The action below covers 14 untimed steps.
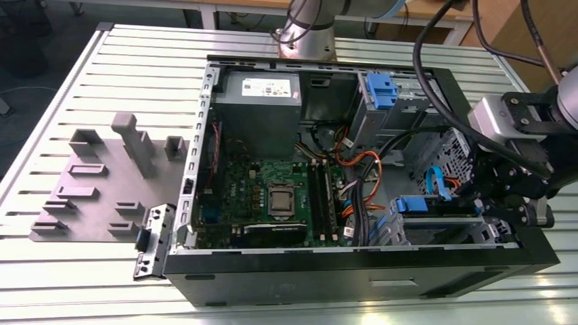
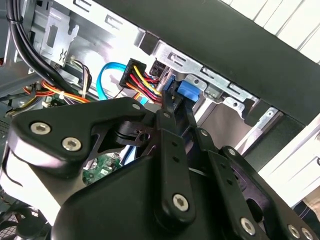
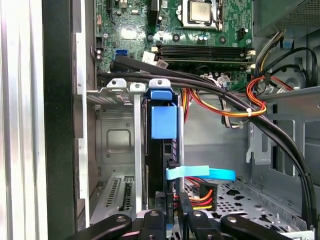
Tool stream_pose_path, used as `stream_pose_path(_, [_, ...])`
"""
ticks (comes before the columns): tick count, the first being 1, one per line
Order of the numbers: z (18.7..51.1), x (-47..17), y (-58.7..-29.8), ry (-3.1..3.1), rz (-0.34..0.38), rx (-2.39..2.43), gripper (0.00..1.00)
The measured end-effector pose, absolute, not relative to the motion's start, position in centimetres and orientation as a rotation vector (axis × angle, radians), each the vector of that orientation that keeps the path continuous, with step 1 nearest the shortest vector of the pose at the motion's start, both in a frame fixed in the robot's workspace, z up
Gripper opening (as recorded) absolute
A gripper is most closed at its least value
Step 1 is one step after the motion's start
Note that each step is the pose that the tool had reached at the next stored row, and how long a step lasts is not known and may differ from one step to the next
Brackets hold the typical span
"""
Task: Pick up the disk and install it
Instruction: 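Insert the second disk wire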
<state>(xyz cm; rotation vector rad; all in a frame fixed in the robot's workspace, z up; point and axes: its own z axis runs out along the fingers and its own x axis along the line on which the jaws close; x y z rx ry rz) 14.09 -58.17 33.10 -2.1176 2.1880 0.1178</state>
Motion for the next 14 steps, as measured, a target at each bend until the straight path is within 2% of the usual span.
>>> stream_pose_path(14, [33.10, 14.14, -58.17, 2.188, 0.118, -2.117, 0.24])
